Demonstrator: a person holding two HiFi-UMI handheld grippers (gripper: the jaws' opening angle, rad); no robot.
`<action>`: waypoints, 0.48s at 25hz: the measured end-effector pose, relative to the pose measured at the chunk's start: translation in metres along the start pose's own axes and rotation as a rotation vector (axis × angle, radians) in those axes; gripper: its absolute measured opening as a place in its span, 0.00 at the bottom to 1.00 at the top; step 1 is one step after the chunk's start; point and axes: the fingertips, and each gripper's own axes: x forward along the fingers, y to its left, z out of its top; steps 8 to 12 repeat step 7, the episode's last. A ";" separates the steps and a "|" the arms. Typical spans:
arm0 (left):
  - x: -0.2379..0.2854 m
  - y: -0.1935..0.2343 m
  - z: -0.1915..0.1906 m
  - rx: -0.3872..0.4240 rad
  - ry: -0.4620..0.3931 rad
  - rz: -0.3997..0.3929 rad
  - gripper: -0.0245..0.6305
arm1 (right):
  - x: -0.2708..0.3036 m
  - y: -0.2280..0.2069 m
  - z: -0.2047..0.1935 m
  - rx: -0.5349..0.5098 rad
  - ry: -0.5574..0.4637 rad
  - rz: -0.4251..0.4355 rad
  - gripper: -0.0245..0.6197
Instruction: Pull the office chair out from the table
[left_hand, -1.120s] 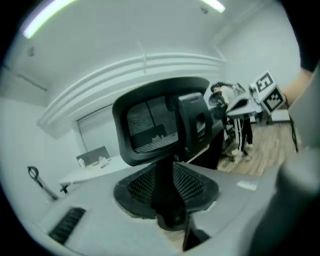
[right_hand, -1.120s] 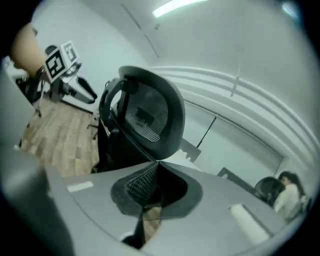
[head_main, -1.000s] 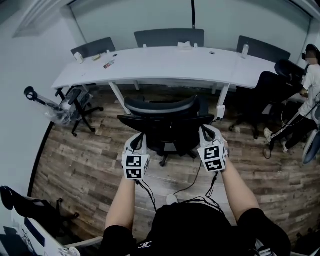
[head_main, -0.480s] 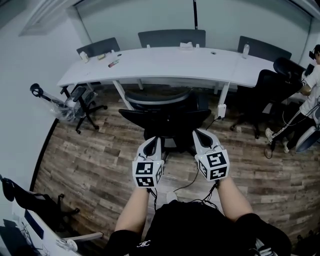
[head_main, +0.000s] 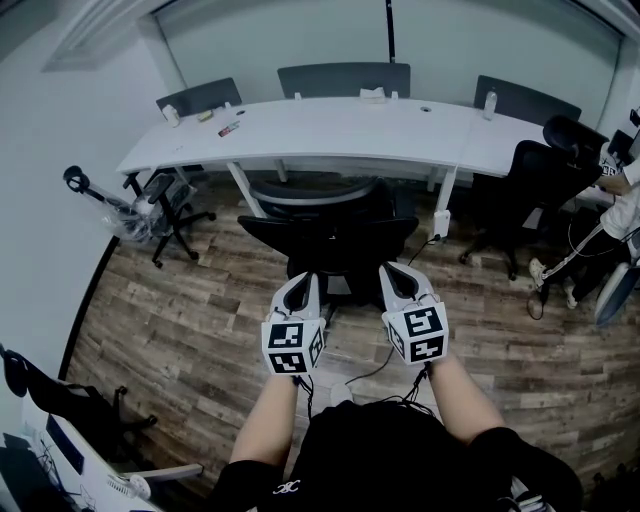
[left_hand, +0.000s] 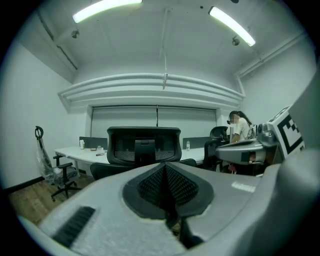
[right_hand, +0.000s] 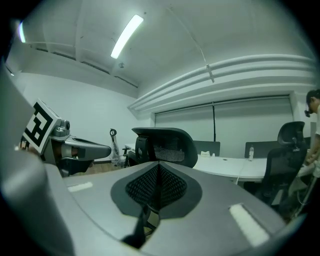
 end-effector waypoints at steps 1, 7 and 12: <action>0.000 0.000 0.000 0.000 0.001 0.001 0.05 | 0.000 -0.001 0.000 -0.002 0.000 -0.003 0.05; 0.000 0.001 0.001 -0.003 0.002 0.009 0.05 | 0.001 -0.001 0.001 -0.013 0.003 -0.010 0.05; 0.000 0.001 0.001 -0.003 0.002 0.009 0.05 | 0.001 -0.001 0.001 -0.013 0.003 -0.010 0.05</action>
